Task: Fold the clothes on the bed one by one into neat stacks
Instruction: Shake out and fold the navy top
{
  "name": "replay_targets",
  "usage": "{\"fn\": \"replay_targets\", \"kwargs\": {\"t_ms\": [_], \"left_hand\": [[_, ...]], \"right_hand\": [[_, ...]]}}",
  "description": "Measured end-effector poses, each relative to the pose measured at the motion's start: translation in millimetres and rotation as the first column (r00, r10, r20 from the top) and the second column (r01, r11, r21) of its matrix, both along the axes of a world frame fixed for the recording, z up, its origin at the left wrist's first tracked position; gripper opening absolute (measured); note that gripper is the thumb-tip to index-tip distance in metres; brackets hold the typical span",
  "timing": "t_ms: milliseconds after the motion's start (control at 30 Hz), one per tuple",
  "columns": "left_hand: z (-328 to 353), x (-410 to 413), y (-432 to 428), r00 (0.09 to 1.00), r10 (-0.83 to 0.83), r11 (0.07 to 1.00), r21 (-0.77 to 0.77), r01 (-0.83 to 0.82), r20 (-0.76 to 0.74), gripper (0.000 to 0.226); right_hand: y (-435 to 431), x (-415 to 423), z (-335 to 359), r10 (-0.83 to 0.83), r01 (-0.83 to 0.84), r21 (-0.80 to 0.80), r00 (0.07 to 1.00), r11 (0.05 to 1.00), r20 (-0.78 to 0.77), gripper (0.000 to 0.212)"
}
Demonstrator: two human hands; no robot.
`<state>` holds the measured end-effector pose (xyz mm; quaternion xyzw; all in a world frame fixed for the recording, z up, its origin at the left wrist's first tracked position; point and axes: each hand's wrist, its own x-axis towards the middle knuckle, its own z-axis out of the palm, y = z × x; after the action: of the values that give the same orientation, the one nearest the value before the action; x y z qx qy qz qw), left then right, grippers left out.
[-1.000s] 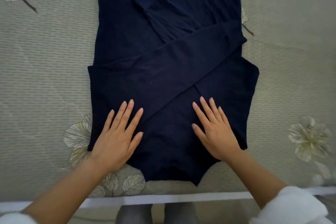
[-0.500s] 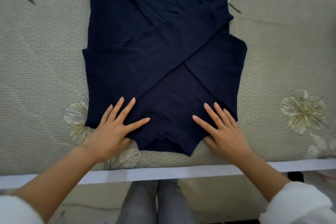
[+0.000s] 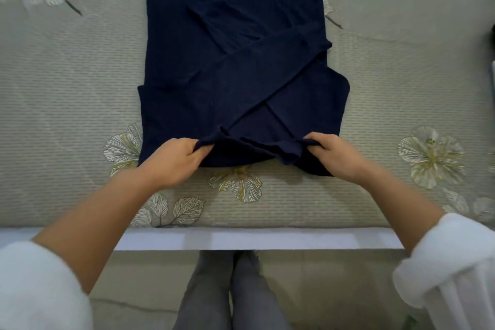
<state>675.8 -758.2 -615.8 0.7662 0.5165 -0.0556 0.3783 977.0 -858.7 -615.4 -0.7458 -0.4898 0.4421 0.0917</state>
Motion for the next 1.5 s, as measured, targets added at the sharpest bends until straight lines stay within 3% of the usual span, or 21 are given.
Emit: {"fn": "replay_targets", "kwargs": {"t_ms": [100, 200, 267, 367, 433, 467, 533, 633, 700, 800, 1033, 1167, 1267, 1333, 1433, 1500], "left_hand": [[8.8, -0.6, -19.7, 0.979, -0.058, 0.99, -0.138, 0.031, -0.194, 0.055], [20.6, 3.5, -39.3, 0.907, -0.238, 0.942, -0.311, 0.128, -0.348, 0.052], [29.1, 6.5, -48.6, 0.902, -0.289, 0.866, -0.489, 0.104, -0.321, 0.051], [42.7, 4.3, -56.6, 0.944, -0.261, 0.653, -0.757, 0.017, -0.204, 0.037], [48.1, 0.8, -60.4, 0.934, -0.318, 0.557, -0.829, 0.044, -0.164, 0.025], [48.5, -1.3, -60.5, 0.925, -0.349, 0.556, -0.828, 0.073, -0.153, 0.023], [50.4, -5.1, -55.5, 0.921, -0.361, 0.637, -0.76, 0.128, -0.147, 0.025], [55.6, -10.1, -29.9, 0.983, -0.177, 0.736, -0.669, 0.102, -0.045, 0.014], [61.6, -11.0, -4.9, 0.995, -0.083, 0.772, -0.628, 0.098, 0.053, 0.029], [70.0, -8.3, 37.1, 0.989, -0.091, 0.851, -0.507, 0.138, 0.118, 0.043], [65.9, -4.5, 138.5, 0.992, 0.022, 0.793, -0.607, 0.056, 0.121, 0.03], [53.7, 2.2, 188.8, 0.993, 0.067, 0.786, -0.619, 0.01, 0.101, 0.027], [30.2, 8.0, 217.0, 0.984, 0.15, 0.938, -0.329, -0.112, 0.095, 0.017], [8.1, 10.6, 224.6, 0.969, 0.236, 0.97, -0.069, -0.232, 0.066, 0.004], [-25.5, 10.4, 214.2, 0.977, 0.211, 0.977, -0.024, -0.211, -0.024, 0.032], [-39.9, 9.0, 207.7, 0.976, 0.217, 0.976, 0.029, -0.217, 0.009, 0.037]], "right_hand": [[-22.5, 0.6, 3.3, 0.072, -0.071, -0.129, 0.997, 0.989, -0.002, 0.037], [-49.6, -6.5, 8.6, 0.168, -0.172, -0.324, 0.985, 0.93, -0.039, 0.054], [-63.4, -5.9, 14.5, 0.187, -0.22, -0.452, 0.975, 0.864, -0.117, 0.046], [-74.2, 0.2, 27.2, 0.141, -0.267, -0.554, 0.955, 0.789, -0.259, 0.014], [-76.1, 3.7, 32.6, 0.128, -0.293, -0.566, 0.941, 0.77, -0.312, 0.015], [-75.4, 5.5, 34.3, 0.134, -0.298, -0.552, 0.939, 0.778, -0.318, 0.024], [-70.3, 8.7, 34.9, 0.152, -0.279, -0.458, 0.943, 0.844, -0.295, 0.03], [-50.9, 16.2, 35.5, 0.047, -0.111, -0.183, 0.946, 0.977, -0.322, 0.02], [-29.6, 21.2, 38.8, 0.004, -0.01, -0.015, 0.941, 1.0, -0.339, 0.025], [11.2, 28.3, 41.9, 0.066, -0.039, 0.117, 0.969, 0.992, -0.237, 0.029], [123.2, 40.1, 47.8, 0.084, -0.078, 0.166, 0.996, 0.983, -0.035, 0.014], [174.5, 44.4, 37.7, 0.063, -0.07, 0.144, 0.997, 0.987, 0.052, 0.019], [197.4, 43.6, 22.4, -0.021, 0.004, 0.152, 0.994, 0.988, 0.105, 0.019], [203.8, 39.4, 7.0, -0.061, 0.038, 0.132, 0.983, 0.991, 0.174, 0.021], [205.4, 29.8, -14.9, -0.111, 0.092, 0.088, 0.966, 0.992, 0.234, 0.039], [207.1, 23.1, -25.8, -0.158, 0.131, 0.133, 0.963, 0.982, 0.22, 0.048]]}}
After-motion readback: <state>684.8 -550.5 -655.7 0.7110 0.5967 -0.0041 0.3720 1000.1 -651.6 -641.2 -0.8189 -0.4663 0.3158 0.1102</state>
